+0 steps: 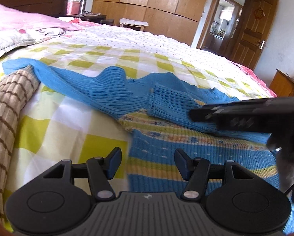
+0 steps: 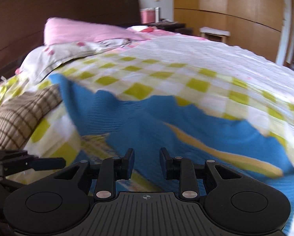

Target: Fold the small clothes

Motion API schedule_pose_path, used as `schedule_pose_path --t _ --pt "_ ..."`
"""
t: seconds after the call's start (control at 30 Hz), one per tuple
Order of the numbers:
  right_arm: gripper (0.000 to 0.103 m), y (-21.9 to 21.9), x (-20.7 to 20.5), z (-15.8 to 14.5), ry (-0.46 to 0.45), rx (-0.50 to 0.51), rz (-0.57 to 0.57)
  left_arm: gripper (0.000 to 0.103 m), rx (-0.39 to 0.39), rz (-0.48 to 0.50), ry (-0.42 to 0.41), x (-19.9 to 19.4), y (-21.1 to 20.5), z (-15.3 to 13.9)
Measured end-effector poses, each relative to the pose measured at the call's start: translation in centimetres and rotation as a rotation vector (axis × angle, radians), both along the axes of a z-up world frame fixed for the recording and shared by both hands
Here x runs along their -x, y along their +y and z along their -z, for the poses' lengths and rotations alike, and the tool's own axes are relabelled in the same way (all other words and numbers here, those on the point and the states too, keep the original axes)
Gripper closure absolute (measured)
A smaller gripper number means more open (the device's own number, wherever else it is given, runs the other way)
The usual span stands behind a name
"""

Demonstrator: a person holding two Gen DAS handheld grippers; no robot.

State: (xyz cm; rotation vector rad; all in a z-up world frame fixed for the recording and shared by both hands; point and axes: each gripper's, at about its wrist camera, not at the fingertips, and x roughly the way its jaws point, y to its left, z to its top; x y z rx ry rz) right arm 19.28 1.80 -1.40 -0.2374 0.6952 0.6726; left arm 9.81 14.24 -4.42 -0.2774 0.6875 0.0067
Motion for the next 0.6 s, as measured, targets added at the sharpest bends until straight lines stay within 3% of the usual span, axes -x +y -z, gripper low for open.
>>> schedule_pose_path --t 0.2,0.33,0.47,0.6 --pt "0.073 2.7 -0.4 1.9 0.014 0.059 -0.041 0.039 0.008 -0.013 0.005 0.0 0.5 0.2" --pt "0.071 3.6 0.1 2.3 -0.034 0.109 -0.054 0.039 0.012 -0.012 0.011 -0.1 0.5 0.3" --pt "0.086 3.5 -0.1 2.1 0.006 0.067 -0.027 0.039 0.007 -0.015 0.006 0.0 0.6 0.2" --pt "0.089 3.3 1.3 1.5 -0.035 0.061 -0.059 0.039 0.013 -0.027 0.006 0.0 1.0 0.2"
